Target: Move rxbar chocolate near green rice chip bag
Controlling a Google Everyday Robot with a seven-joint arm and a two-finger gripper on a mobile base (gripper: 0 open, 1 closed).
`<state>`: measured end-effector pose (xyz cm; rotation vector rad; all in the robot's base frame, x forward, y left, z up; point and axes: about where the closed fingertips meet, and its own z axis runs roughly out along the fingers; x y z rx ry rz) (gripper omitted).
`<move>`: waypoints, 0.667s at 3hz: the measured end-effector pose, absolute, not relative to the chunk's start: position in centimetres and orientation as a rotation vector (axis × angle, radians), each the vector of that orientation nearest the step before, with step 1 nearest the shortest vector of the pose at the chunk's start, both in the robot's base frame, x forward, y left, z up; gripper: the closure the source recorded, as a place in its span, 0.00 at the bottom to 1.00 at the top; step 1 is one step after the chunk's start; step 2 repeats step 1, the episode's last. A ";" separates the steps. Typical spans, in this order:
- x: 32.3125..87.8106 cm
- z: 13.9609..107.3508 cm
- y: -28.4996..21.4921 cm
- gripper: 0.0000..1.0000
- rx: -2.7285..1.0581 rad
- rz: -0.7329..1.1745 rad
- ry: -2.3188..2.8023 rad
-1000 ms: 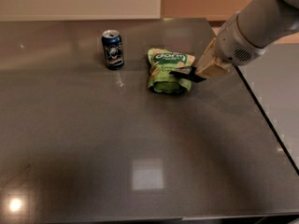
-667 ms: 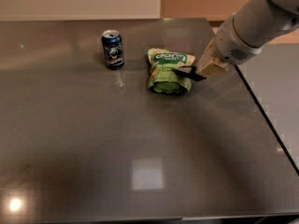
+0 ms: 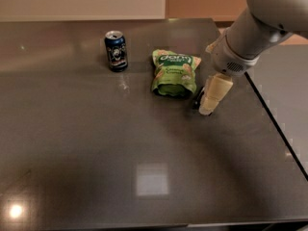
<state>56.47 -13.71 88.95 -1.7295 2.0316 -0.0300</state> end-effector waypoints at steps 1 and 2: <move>56.5 88.9 -13.7 0.00 -1.730 -0.030 2.032; 56.5 88.9 -13.7 0.00 -1.730 -0.030 2.032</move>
Offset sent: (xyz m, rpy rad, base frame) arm 0.0000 0.0000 0.0000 0.0000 0.0000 0.0000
